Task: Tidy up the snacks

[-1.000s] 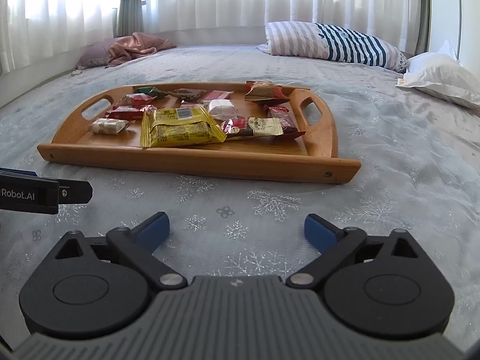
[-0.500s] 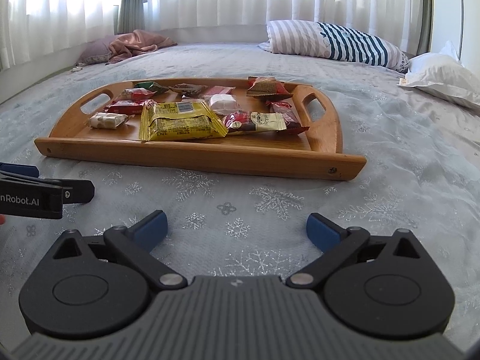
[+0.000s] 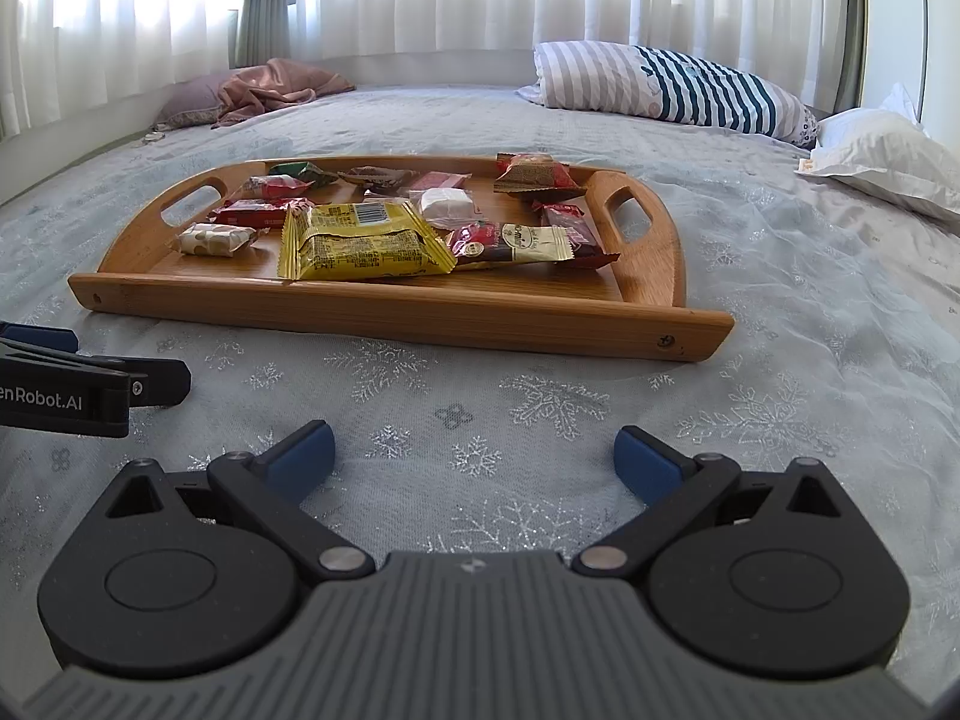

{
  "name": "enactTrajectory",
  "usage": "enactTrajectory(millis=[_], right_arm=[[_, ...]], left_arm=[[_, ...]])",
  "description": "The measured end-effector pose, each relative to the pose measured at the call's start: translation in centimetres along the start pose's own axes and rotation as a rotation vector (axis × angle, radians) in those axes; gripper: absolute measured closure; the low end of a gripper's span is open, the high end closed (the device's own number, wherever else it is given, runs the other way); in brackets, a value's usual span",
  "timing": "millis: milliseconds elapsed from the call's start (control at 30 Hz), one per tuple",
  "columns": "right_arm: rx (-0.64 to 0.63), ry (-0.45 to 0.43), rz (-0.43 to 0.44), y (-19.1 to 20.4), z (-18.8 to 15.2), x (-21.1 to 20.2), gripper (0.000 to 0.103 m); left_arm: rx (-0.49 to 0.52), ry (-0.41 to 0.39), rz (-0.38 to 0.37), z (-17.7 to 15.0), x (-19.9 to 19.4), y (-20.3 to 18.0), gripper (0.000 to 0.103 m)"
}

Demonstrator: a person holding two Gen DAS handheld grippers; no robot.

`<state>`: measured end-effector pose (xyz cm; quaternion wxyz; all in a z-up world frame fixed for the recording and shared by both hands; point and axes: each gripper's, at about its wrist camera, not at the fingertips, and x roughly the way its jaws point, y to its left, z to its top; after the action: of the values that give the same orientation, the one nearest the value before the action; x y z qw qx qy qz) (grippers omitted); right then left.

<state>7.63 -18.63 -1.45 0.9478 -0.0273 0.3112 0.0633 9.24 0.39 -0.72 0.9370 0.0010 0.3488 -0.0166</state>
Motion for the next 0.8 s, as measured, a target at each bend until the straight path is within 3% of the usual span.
enactTrajectory(millis=[800], right_arm=[[-0.001, 0.000, 0.000, 0.03, -0.03, 0.02, 0.000]], left_arm=[[-0.008, 0.002, 0.001, -0.03, 0.16, 0.12, 0.000]])
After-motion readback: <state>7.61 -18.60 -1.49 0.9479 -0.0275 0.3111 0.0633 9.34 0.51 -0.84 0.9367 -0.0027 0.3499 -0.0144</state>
